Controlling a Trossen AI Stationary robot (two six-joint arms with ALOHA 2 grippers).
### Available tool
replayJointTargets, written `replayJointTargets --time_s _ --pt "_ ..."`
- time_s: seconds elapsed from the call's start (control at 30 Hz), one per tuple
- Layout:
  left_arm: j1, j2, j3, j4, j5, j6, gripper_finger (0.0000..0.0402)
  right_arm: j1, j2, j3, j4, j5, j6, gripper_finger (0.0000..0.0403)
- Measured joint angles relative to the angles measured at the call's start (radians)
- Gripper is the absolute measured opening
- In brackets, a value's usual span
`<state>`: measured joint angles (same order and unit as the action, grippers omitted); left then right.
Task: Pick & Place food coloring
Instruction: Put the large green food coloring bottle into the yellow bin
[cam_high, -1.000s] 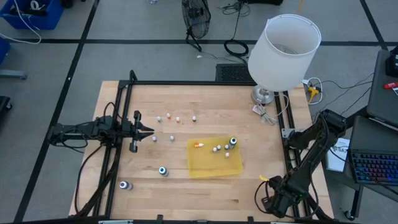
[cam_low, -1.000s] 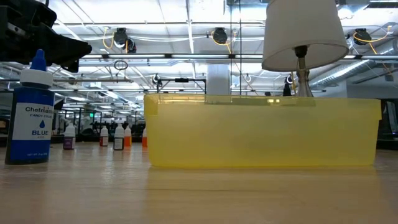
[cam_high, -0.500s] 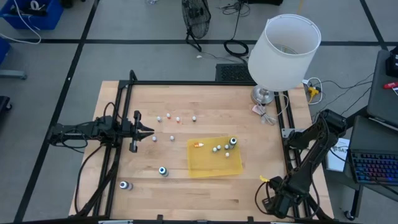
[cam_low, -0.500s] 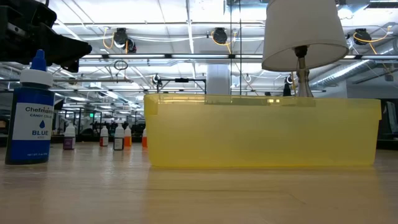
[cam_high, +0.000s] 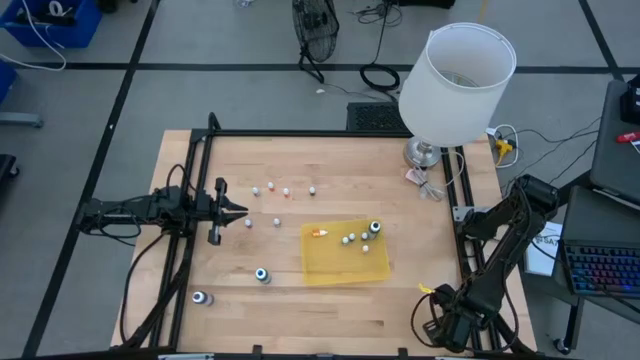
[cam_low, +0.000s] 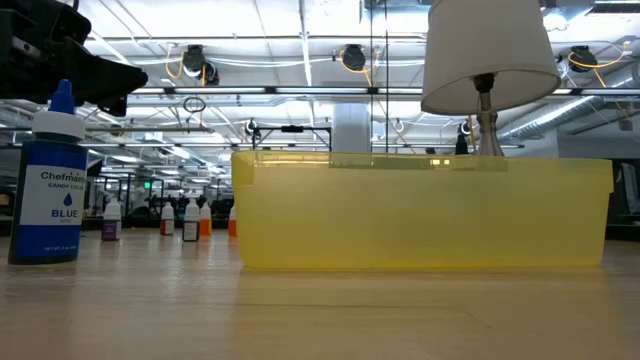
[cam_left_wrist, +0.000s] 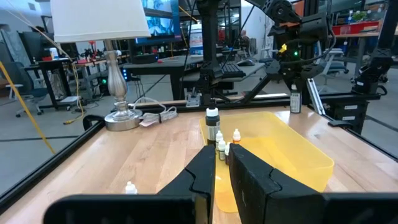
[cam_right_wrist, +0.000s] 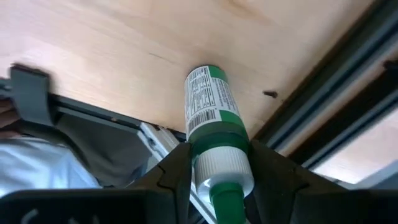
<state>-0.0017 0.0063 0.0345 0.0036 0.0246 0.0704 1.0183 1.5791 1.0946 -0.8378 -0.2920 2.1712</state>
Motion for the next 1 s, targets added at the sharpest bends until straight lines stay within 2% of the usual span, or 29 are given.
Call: replayJointTargets --time_s 0.2,0.43,0.57,1.0 --pt "0.0 0.0 0.0 0.0 0.0 0.0 0.0051 -0.009 -0.004 0.024 -0.023 0.084 -0.056 0.0118" --pt "0.0 0.0 0.0 0.0 0.0 0.0 0.0051 -0.074 0.0 0.103 -0.142 0.344 -0.219 0.0117" --pt "0.0 0.0 0.0 0.0 0.0 0.0 0.0051 -0.127 -0.002 0.158 -0.184 0.458 -0.356 0.0117" --pt "0.0 0.0 0.0 0.0 0.0 0.0 0.0051 -0.25 -0.004 0.342 -0.232 0.655 -0.741 0.0117"
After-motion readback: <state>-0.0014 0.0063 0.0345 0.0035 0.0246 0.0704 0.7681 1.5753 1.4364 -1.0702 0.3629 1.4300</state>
